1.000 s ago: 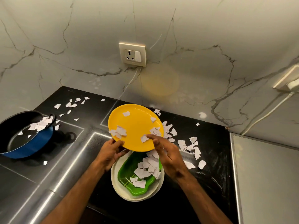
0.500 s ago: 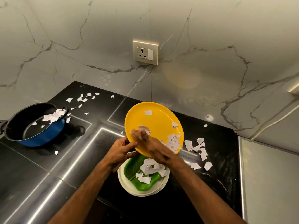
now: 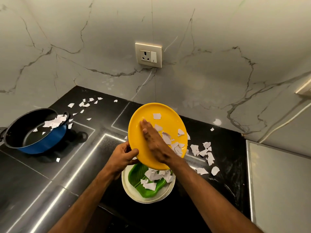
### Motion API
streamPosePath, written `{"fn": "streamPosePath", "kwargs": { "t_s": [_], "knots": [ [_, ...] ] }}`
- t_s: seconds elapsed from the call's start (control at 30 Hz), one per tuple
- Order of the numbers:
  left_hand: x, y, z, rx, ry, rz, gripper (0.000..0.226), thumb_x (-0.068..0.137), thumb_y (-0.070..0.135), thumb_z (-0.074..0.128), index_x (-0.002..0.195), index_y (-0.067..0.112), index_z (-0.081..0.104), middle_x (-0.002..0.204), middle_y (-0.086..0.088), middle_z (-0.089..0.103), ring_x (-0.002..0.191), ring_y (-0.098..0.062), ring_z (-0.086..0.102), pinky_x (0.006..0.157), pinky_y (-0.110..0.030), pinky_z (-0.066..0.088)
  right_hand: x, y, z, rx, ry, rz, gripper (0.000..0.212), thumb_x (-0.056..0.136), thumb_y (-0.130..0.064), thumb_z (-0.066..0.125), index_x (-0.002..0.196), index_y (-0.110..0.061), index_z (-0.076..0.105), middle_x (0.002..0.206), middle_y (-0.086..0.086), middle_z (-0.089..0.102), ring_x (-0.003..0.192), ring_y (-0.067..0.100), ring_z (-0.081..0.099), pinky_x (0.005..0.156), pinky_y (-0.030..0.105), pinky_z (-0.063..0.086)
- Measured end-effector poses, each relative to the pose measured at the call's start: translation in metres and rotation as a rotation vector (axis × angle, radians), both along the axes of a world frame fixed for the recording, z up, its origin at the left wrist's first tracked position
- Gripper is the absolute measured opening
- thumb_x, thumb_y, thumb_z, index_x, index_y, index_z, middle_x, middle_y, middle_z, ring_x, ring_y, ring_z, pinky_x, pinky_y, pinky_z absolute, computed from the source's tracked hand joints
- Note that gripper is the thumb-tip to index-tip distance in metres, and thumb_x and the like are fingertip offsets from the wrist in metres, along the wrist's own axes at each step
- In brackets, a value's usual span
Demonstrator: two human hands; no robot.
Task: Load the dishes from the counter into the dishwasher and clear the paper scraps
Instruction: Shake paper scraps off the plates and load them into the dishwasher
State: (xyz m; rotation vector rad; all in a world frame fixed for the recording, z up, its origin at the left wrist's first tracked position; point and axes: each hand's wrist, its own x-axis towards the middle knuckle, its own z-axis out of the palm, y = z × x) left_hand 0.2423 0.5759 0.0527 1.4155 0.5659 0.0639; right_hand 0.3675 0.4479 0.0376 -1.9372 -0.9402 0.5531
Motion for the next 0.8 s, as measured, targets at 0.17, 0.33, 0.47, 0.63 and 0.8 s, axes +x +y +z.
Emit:
{"fn": "streamPosePath", "kwargs": {
  "t_s": [0.17,0.33,0.47,0.63,0.8],
  "knots": [
    [-0.007,0.001,-0.003,0.050,-0.018,0.008,0.024,0.092,0.012,0.070,0.115,0.015,0.066,0.100,-0.003,0.078,0.093,-0.022,0.075,0.074,-0.035,0.062,0.026,0.000,-0.011,0.071,0.055,-0.228,0.065,0.107,-0.054,0.023,0.163,-0.032,-0.002,0.172,-0.011,-0.007,0.157,0.005,-0.007,0.129,0.036,0.001],
    [-0.014,0.007,-0.006,0.091,-0.094,0.105,0.056,0.069,0.042,0.077,0.118,0.017,0.065,0.103,-0.007,0.078,0.090,-0.027,0.075,0.075,-0.040,0.063,0.035,-0.027,-0.037,-0.063,0.168,-0.268,0.078,0.101,-0.065,0.022,0.164,-0.028,-0.006,0.171,-0.010,-0.014,0.156,0.006,-0.007,0.130,0.039,0.002],
    [-0.014,0.013,-0.009,0.162,-0.115,0.170,0.044,0.076,0.036,0.078,0.116,0.021,0.065,0.104,-0.005,0.078,0.091,-0.026,0.076,0.072,-0.035,0.063,0.032,-0.051,-0.053,-0.155,0.144,-0.210,0.058,0.109,-0.049,0.036,0.158,-0.018,0.038,0.170,0.002,0.024,0.155,0.016,0.022,0.125,0.036,0.017],
    [-0.005,0.006,-0.010,0.165,-0.136,0.187,0.025,0.087,0.020,0.072,0.111,0.025,0.065,0.101,-0.003,0.078,0.091,-0.027,0.076,0.070,-0.033,0.063,0.027,-0.054,-0.050,0.012,-0.126,-0.325,0.039,0.107,-0.032,0.053,0.144,-0.021,0.055,0.154,-0.001,0.049,0.142,0.015,0.042,0.119,0.041,0.037],
    [0.008,0.004,-0.003,0.168,-0.175,0.252,0.025,0.084,0.025,0.073,0.107,0.027,0.066,0.098,-0.004,0.078,0.089,-0.028,0.075,0.075,-0.045,0.062,0.026,-0.064,-0.040,-0.063,-0.239,-0.170,0.037,0.101,-0.046,0.058,0.132,-0.026,0.062,0.146,-0.008,0.049,0.132,0.009,0.045,0.109,0.037,0.043]
  ]
}}
